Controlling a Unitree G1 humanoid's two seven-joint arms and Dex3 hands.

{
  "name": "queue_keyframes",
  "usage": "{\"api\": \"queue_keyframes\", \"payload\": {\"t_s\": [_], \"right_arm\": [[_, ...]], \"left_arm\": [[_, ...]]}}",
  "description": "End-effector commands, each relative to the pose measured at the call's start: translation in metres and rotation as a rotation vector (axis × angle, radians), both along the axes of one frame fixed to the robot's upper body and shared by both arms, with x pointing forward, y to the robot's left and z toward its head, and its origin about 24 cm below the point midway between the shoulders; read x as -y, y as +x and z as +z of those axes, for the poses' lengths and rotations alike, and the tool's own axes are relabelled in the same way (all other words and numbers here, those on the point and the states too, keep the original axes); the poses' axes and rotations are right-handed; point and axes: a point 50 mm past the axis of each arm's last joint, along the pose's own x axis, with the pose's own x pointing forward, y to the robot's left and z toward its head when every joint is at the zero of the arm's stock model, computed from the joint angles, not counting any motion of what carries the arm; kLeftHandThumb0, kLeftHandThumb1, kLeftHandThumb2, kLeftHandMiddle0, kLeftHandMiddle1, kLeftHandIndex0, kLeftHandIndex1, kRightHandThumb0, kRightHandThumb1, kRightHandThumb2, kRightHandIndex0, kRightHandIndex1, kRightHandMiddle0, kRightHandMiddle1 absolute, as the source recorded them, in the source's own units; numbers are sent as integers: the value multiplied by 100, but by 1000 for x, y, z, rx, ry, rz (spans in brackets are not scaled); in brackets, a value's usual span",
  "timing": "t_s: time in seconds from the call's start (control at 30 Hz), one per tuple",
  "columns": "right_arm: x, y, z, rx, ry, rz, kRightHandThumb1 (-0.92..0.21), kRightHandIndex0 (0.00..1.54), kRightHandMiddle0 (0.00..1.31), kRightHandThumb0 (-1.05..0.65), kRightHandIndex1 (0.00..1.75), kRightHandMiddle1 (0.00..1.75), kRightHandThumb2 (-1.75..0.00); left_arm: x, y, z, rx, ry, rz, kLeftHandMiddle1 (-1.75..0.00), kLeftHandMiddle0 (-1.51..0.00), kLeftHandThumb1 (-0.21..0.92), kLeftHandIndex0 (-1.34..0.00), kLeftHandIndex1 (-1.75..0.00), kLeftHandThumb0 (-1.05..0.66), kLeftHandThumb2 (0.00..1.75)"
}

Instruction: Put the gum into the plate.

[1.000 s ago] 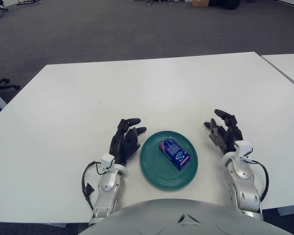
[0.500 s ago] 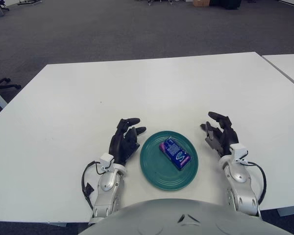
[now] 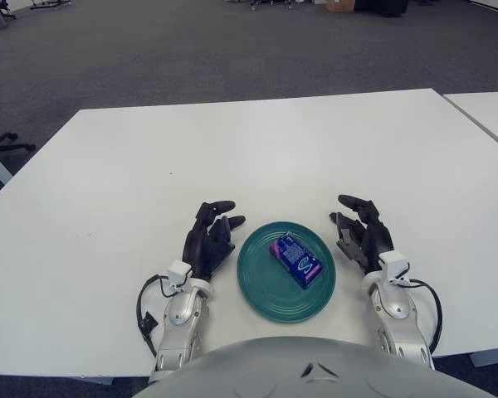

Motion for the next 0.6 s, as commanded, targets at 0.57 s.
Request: {"api": "queue_keyframes", "payload": {"t_s": [0.57], "right_arm": [[-8, -22, -37, -226, -115, 6, -92, 38, 7, -55, 24, 95, -81]], "left_arm": [[-18, -11, 0, -61, 124, 168, -106, -47, 92, -23, -139, -62, 75]]}}
